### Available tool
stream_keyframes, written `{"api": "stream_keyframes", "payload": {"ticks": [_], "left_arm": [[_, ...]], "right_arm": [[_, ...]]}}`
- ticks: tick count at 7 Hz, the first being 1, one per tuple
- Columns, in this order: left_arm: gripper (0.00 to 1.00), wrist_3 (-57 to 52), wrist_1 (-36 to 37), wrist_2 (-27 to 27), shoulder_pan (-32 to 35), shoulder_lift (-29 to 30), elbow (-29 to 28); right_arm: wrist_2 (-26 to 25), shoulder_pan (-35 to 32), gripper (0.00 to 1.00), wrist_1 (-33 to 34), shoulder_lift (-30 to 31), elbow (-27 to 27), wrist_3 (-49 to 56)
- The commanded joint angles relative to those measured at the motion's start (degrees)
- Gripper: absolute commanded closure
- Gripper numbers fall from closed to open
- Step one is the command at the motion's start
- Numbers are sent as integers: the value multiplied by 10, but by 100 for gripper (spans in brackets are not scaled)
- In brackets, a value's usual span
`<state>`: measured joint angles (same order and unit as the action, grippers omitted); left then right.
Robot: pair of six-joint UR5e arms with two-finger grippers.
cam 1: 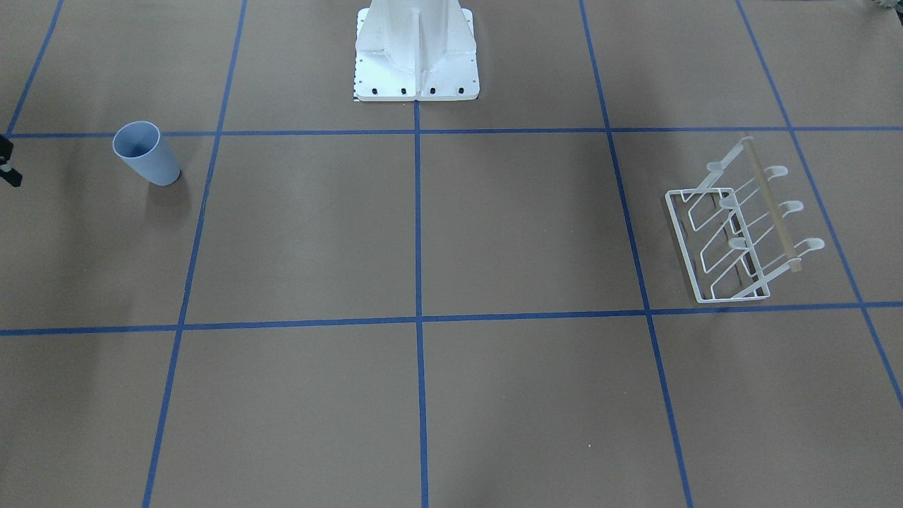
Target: Hang cup on cup holder
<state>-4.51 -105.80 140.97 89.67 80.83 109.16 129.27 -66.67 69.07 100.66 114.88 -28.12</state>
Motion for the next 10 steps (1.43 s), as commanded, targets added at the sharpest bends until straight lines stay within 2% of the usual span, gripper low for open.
{"api": "stream_keyframes", "payload": {"ticks": [1, 3, 5, 8, 9, 10], "left_arm": [[2, 1, 0, 0, -6, 0, 1], [2, 0, 0, 0, -6, 0, 0], [2, 0, -1, 0, -6, 0, 0], [2, 0, -2, 0, -8, 0, 0], [2, 1, -5, 0, -8, -1, 1], [2, 1, -8, 0, -9, -3, 1]], "right_arm": [[-69, 112, 0, -1, 45, 77, -99], [-105, 179, 0, -1, 56, 85, -106], [-137, 226, 5, -2, 60, 81, -106], [-150, 257, 13, -3, 62, 75, -116], [-149, 258, 17, -15, 67, 75, -115], [-148, 259, 17, -44, 83, 73, -115]]}}
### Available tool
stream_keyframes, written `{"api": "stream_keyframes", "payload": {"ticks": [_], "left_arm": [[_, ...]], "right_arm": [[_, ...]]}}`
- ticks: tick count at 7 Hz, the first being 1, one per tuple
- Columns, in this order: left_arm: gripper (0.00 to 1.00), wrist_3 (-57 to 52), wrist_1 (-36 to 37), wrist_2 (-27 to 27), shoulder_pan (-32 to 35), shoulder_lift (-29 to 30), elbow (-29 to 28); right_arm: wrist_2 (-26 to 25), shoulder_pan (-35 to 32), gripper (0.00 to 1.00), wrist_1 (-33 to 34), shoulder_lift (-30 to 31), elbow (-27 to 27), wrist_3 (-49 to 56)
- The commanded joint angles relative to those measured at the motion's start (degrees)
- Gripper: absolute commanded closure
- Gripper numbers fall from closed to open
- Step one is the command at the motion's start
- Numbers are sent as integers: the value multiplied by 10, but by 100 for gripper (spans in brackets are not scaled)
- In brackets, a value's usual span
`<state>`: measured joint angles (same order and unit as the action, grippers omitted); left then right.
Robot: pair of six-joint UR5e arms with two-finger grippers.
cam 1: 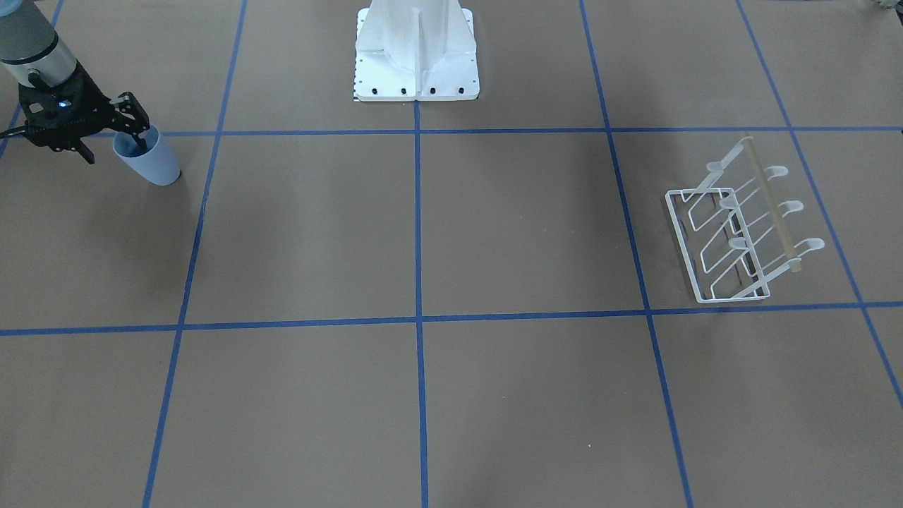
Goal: Hang cup on cup holder
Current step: 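Lower the right gripper onto the light blue cup and grasp it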
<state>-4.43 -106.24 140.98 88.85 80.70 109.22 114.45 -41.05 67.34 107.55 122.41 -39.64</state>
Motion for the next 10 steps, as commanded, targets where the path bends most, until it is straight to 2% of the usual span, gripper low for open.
{"api": "stream_keyframes", "payload": {"ticks": [1, 3, 6, 8, 10], "left_arm": [[2, 1, -12, 0, -1, -5, -1], [2, 1, -13, 0, -1, -5, -1], [2, 2, -12, -1, -1, -5, -1], [2, 2, -12, -1, -1, -5, -1], [2, 2, -12, -1, -1, -5, -1]], "right_arm": [[4, 2, 15, -38, 16, -5, 0], [5, 2, 13, -40, 16, -9, 0], [4, 6, 16, -41, 19, -23, 0], [4, 7, 18, -85, 19, -54, 0], [4, 13, 40, -88, 19, -60, 0]]}}
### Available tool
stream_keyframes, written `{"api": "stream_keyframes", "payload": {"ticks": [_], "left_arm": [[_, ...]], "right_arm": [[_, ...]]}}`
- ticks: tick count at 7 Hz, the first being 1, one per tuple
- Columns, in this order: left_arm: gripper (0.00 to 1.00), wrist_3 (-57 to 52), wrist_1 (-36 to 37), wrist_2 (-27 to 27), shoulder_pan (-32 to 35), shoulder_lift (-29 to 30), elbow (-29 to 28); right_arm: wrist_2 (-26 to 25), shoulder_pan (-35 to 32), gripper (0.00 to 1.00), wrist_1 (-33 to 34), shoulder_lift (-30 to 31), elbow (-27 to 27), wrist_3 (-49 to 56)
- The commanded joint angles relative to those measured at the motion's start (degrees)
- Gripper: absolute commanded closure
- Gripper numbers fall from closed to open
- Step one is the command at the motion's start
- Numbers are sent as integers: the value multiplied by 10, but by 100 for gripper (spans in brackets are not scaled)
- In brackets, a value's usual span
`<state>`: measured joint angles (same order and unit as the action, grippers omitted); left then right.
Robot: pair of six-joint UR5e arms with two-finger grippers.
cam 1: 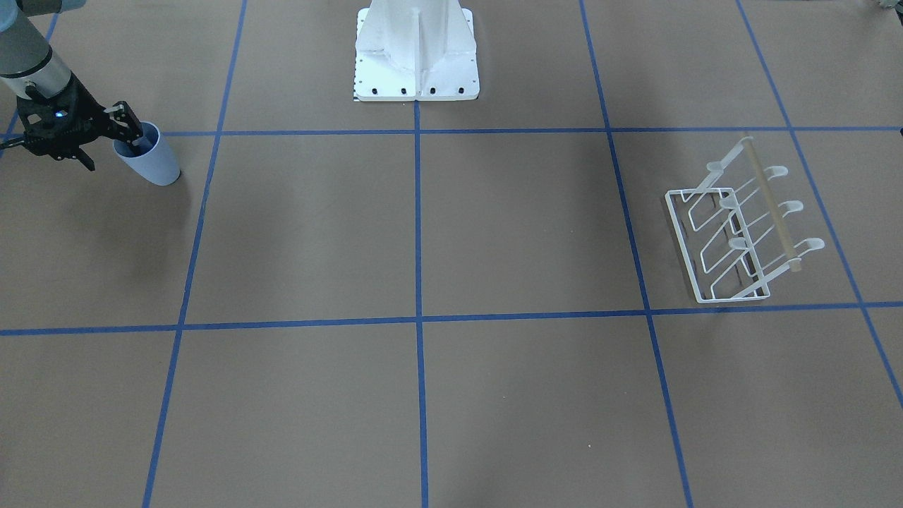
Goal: Hang cup on cup holder
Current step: 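Lower the right gripper onto the light blue cup and grasp it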
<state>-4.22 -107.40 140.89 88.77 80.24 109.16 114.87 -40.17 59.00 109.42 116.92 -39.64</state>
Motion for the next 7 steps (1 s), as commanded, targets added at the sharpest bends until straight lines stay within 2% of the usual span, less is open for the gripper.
{"api": "stream_keyframes", "payload": {"ticks": [1, 2, 4, 7], "left_arm": [[2, 0, 0, 0, 0, 0, 0], [2, 0, 0, 1, 0, 0, 0], [2, 0, 0, 1, 0, 0, 1], [2, 0, 0, 1, 0, 1, 3]], "right_arm": [[0, 9, 50, -4, 0, -9, 0], [0, 12, 60, -5, 0, -13, 1], [0, 18, 100, -5, 1, -14, 1], [17, 12, 100, -6, 1, -12, 4]]}}
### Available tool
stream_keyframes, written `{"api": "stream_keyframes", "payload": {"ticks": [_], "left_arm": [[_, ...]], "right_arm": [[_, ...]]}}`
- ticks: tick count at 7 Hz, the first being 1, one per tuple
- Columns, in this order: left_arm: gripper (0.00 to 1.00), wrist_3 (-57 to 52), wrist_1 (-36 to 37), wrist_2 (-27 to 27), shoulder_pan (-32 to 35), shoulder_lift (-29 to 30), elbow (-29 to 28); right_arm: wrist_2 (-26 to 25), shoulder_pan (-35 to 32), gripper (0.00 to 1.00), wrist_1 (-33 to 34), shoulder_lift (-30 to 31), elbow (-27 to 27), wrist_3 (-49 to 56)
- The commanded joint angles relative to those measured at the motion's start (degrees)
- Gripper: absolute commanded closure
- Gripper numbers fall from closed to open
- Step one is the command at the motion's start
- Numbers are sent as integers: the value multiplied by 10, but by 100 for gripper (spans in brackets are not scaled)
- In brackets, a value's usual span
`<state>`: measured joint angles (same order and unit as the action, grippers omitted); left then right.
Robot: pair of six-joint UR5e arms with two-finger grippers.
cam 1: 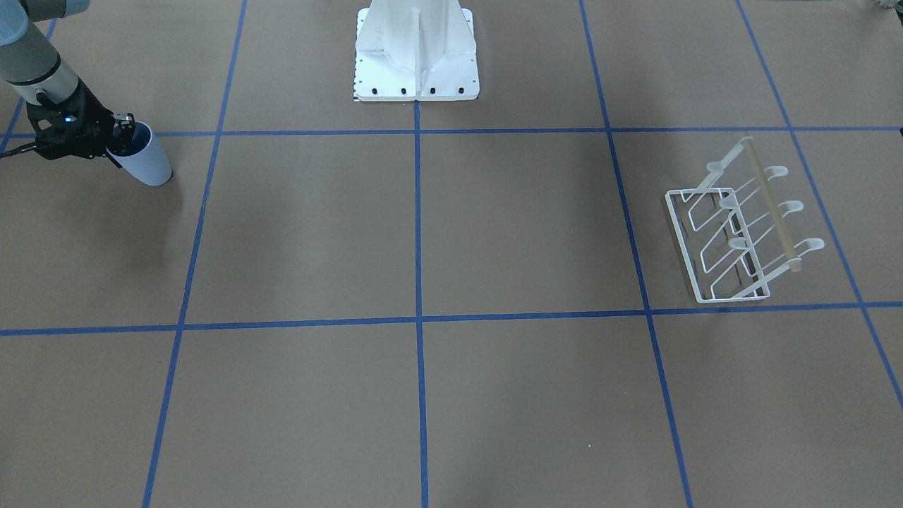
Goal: Hang cup on cup holder
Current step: 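Lower the right gripper onto the light blue cup and grasp it, then lift the cup with the right gripper toward the left gripper while the left gripper approaches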
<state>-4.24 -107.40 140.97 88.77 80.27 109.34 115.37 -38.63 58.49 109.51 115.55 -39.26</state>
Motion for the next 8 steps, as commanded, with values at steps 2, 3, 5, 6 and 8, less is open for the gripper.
{"api": "stream_keyframes", "payload": {"ticks": [2, 3, 5, 6, 8], "left_arm": [[2, 0, 0, 0, 0, 2, 2], [2, 0, 0, 0, 0, 3, 3], [2, 19, -2, 1, 0, 21, 7], [2, 67, -3, 2, 0, 53, 9], [2, 164, -1, 26, -15, 121, 9]], "right_arm": [[82, -78, 100, -1, -4, 15, 6], [133, -129, 100, -1, -6, 21, 8], [177, -179, 100, -3, -60, 15, 4], [196, -198, 100, -4, -97, 13, -8], [237, -225, 100, -7, -186, 18, -111]]}}
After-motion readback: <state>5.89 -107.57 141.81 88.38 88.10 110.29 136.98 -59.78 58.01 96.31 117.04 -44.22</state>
